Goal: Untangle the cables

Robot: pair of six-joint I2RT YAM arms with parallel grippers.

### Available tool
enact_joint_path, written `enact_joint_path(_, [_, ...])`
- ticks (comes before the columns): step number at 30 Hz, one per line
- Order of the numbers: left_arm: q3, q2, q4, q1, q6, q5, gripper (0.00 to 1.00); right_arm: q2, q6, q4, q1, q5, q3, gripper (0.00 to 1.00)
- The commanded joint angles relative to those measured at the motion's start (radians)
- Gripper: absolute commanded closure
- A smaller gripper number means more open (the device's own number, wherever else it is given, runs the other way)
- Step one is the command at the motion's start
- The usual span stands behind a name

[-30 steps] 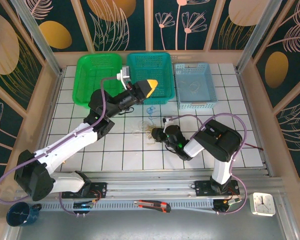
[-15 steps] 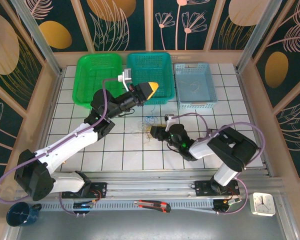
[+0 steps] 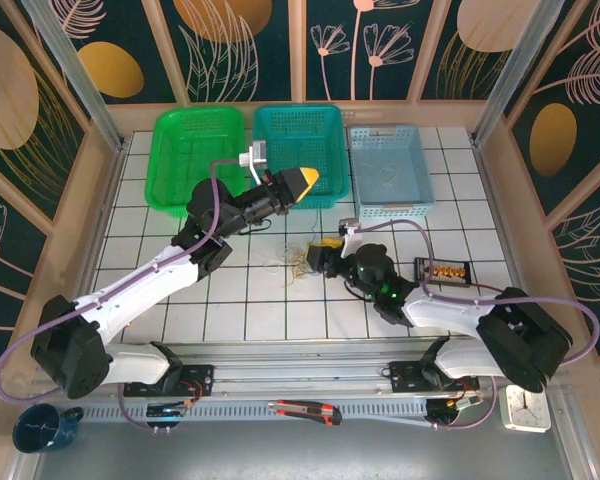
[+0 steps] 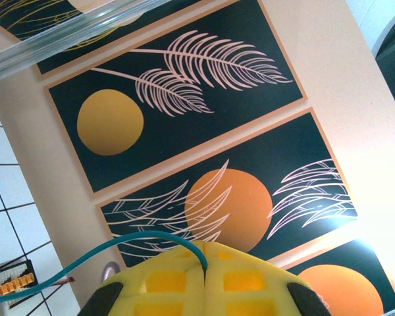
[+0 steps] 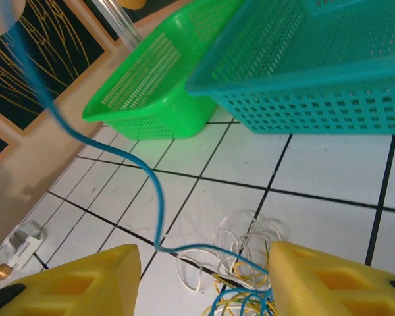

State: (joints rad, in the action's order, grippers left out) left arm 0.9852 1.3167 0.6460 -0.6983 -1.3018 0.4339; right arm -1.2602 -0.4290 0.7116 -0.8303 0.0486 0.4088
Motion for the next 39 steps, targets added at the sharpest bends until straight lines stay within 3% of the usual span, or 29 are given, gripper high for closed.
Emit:
enact_joint_path(1, [-0.006, 0.002, 0.015, 0.007, 0.005, -0.007, 1.00, 0.029, 0.071, -0.045, -0.011, 0.018, 0.065, 0.44])
enact_joint_path(9, [-0.007, 0.002, 0.017, 0.007, -0.001, -0.007, 1.00, -0.098, 0.119, -0.007, -0.008, 0.040, 0.199, 0.42])
enact_joint_path(16, [0.017, -0.005, 0.017, 0.007, -0.012, -0.003, 1.00, -0.262, 0.063, 0.138, 0.035, 0.111, 0.199, 0.44])
enact_joint_path(24, [0.088, -0.008, 0.012, 0.007, -0.028, 0.012, 1.00, -0.461, -0.001, 0.216, 0.045, 0.077, 0.183, 0.74])
enact_joint_path(39, [0.442, 0.069, -0.179, 0.070, 0.092, 0.060, 1.00, -0.593, -0.164, 0.377, 0.039, 0.079, 0.025, 0.76])
